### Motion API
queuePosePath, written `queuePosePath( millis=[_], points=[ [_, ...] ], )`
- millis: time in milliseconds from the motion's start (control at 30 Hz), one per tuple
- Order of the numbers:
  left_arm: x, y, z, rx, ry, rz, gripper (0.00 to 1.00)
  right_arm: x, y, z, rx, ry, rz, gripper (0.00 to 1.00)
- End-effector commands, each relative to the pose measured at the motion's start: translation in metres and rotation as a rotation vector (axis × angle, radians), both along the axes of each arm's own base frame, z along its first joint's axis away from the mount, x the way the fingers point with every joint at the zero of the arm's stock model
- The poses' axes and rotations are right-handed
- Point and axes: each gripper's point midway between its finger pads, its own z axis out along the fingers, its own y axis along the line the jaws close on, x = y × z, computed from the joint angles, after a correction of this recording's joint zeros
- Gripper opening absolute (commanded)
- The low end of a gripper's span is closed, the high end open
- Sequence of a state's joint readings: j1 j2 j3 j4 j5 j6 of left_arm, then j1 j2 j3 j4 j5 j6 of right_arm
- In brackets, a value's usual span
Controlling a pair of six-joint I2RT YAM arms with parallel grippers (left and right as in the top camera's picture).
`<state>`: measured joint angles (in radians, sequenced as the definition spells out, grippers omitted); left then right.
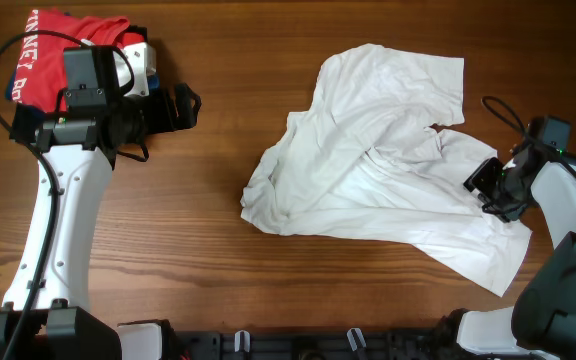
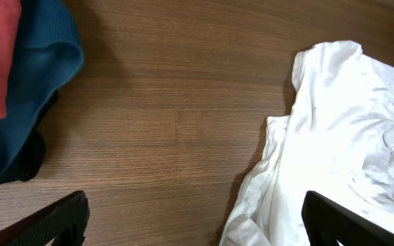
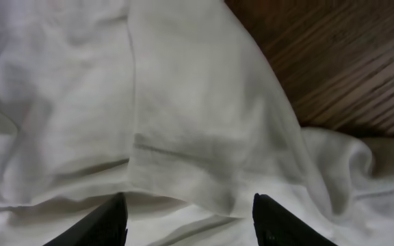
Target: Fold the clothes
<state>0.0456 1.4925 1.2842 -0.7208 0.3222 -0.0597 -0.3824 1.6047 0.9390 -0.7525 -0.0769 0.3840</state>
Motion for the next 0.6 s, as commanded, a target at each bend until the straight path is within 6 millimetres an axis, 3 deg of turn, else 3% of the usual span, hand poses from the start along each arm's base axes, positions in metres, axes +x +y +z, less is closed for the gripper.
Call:
queuePosePath(
  millis=[0, 100, 267, 400, 467, 500, 567],
  points=[
    [0.003, -0.002, 0.007, -0.006, -0.013, 0.001, 1.0, -0.001, 0.002, -0.009, 0.003, 0.0, 0.043, 0.59],
    [0.003, -0.002, 0.007, -0.005, -0.015, 0.001, 1.0, -0.001, 0.003, -0.015, 0.017, 0.012, 0.045, 0.59],
    [0.004, 0.003, 0.006, 0.016, -0.014, 0.018, 1.0, -0.003, 0.012, -0.033, 0.079, 0.048, 0.071, 0.47],
    [0.004, 0.003, 0.006, 0.019, -0.014, 0.019, 1.0, -0.004, 0.014, -0.042, 0.093, 0.067, 0.073, 0.32],
    [0.004, 0.003, 0.006, 0.019, -0.014, 0.019, 1.0, 0.0, 0.012, -0.039, 0.087, 0.054, 0.071, 0.17],
    [0.004, 0.003, 0.006, 0.019, -0.014, 0.019, 1.0, 0.001, 0.009, -0.038, 0.074, 0.052, 0.069, 0.04],
    [0.004, 0.003, 0.006, 0.019, -0.014, 0.019, 1.0, 0.008, -0.001, -0.03, 0.044, 0.044, 0.061, 0.04]
  ],
)
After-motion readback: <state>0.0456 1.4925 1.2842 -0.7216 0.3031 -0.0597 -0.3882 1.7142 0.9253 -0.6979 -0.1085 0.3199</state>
